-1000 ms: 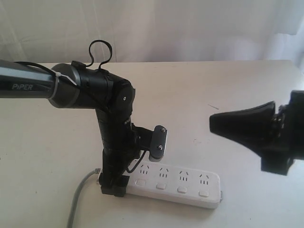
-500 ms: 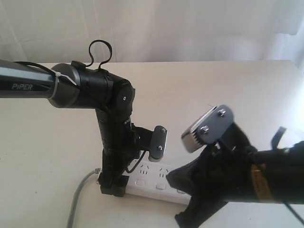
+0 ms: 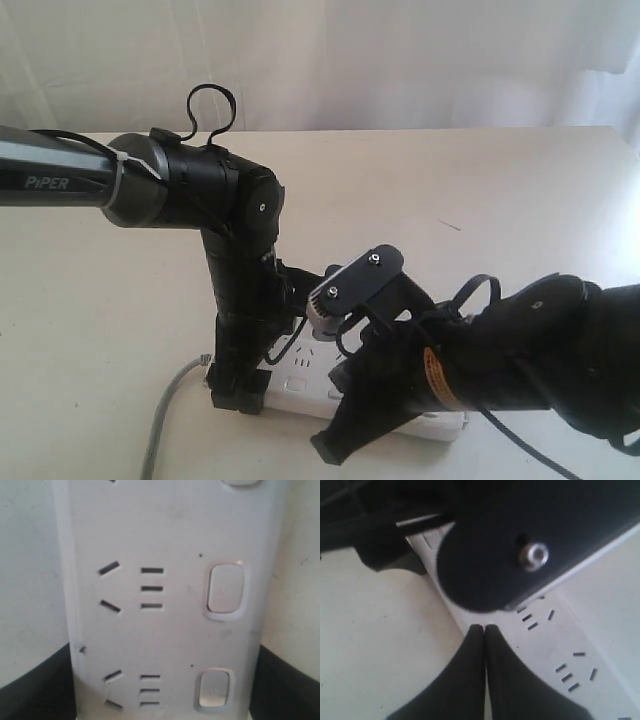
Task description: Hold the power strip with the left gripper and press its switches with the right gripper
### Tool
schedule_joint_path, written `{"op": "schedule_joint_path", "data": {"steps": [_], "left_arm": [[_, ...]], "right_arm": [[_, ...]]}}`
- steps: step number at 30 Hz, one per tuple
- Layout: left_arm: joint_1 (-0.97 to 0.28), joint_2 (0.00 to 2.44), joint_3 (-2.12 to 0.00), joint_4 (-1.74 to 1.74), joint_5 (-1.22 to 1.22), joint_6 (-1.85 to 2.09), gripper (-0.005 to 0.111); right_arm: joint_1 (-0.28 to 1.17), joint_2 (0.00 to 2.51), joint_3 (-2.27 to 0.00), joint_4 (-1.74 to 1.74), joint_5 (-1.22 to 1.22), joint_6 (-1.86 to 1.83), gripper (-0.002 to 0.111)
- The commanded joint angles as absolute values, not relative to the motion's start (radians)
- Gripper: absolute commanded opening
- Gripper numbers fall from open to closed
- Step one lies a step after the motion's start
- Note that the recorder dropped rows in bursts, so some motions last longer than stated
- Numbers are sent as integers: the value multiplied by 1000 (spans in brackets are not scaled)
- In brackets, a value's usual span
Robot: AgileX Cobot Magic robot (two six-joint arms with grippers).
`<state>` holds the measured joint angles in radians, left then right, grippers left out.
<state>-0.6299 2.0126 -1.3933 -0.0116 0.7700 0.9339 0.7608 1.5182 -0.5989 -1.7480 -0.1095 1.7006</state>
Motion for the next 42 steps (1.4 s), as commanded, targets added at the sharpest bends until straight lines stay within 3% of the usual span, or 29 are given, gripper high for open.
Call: {"op": "schedule_joint_path", "data": {"steps": [1,42], "left_arm": [[-630,2014,-1386,-20,797,941,0],[-630,2014,-1386,-33,793,941,0]], "right_arm": [[766,1525,-619,-1744,-92,1707,0],[766,1720,-662,-1700,-147,1707,0]]}}
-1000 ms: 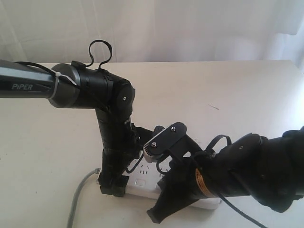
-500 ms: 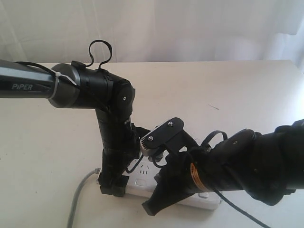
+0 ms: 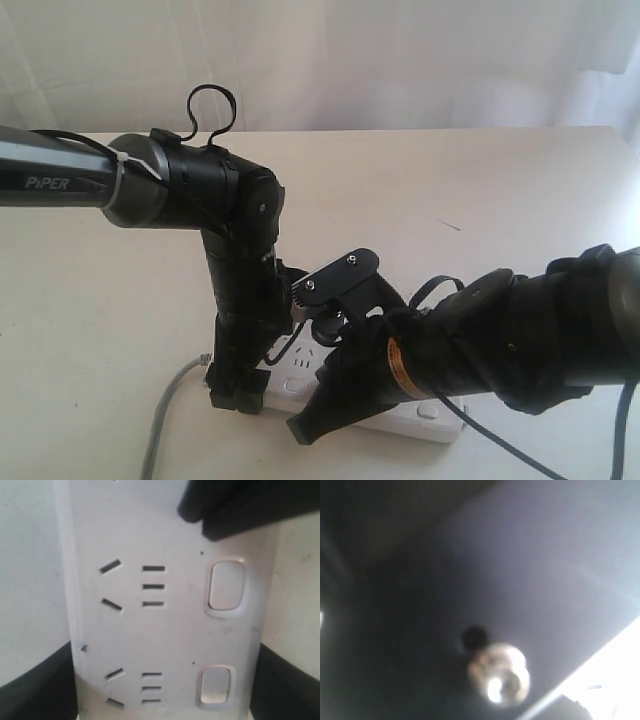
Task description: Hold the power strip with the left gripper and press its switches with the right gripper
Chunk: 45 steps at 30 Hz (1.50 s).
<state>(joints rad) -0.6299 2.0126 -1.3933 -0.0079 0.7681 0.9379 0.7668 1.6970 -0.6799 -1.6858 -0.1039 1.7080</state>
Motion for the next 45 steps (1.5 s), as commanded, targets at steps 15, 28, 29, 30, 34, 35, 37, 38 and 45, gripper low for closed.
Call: {"op": "schedule_joint_path", "data": {"steps": [15,28,29,30,34,35,37,38,45], "left_arm": [[-630,2014,-1386,-33,793,941,0],[-630,2014,-1386,-33,795,941,0],[-630,2014,-1386,-33,797,941,0],[-630,2014,-1386,-33,797,941,0],[-630,2014,-1386,-33,793,941,0],[-630,2014,-1386,-33,793,941,0],[-630,2014,-1386,-33,797,941,0],[-630,2014,-1386,-33,797,941,0],[-630,2014,-1386,-17,799,941,0]], "right_arm": [[766,1703,-603,-1698,-156,1707,0],[766,1703,-603,-1698,-196,1736,0],[766,1703,-601,-1698,-200,1741,0],[766,1703,-586,-1700,-208,1756,0],[766,1703,-546,-1700,-203,1758,0],[766,1703,-546,-1700,-208,1751,0],[766,1691,-546,-1700,-211,1727,0],[766,1681,-546,-1700,-211,1727,0],[766,1483,-546,-1700,-225,1727,0]]}}
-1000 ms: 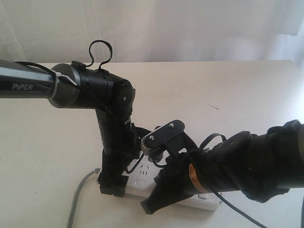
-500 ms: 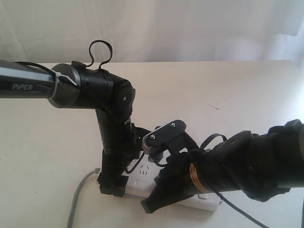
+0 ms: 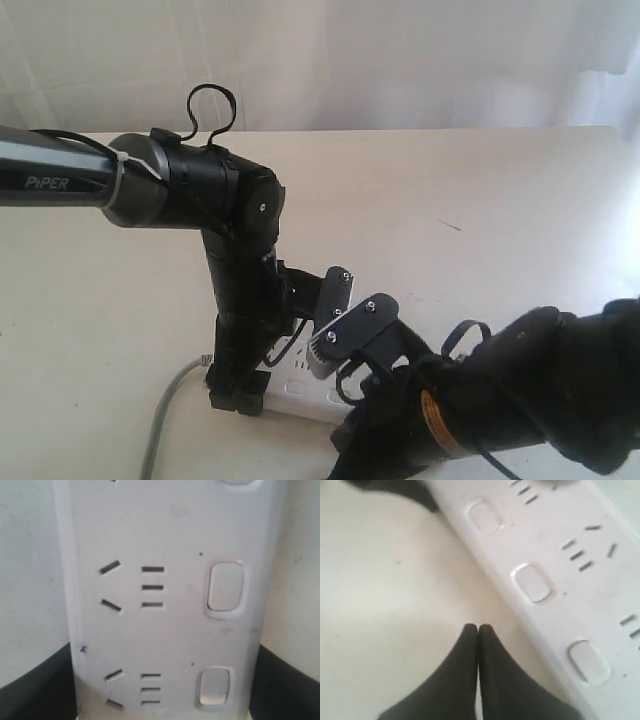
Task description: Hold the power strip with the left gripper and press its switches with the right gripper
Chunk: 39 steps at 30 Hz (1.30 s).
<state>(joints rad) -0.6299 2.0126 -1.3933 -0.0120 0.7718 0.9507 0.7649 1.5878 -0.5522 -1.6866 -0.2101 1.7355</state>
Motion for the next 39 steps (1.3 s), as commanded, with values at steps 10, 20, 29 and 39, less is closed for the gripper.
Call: {"op": "schedule_joint_path", "data": {"steps": [10,20,29,39], "left_arm": [[-600,2014,-1386,0,812,914,0],[-598,2014,-1386,0,823,914,0],[-598,2014,-1386,0,821,914,0],[-598,2014,-1386,0,822,912,0]], "right_arm": [[766,1356,-539,-1700,-180,1731,0],[766,1412,-502,-1696,-73,1732,0],[766,1472,-510,-1694,17,1732,0],[766,1531,-537,-1697,48,1732,0]]}}
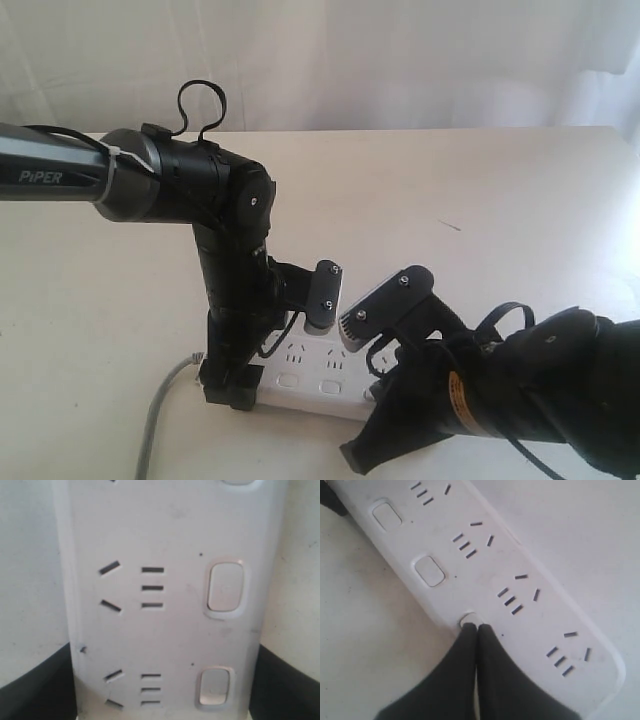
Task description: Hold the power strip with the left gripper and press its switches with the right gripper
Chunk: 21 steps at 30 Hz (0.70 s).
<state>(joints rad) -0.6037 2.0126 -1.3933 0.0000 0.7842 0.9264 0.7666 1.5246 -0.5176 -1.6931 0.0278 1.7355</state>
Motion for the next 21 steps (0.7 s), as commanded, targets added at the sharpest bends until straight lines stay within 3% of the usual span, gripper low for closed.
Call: {"op": "schedule_joint_path", "data": {"steps": [1,21], "left_arm": [[-598,2014,-1386,0,822,912,0],[-598,2014,-1386,0,826,914,0]], "right_arm": [[766,1531,-542,-1697,48,1732,0],[766,1657,-557,-1697,20,1730,0]]}}
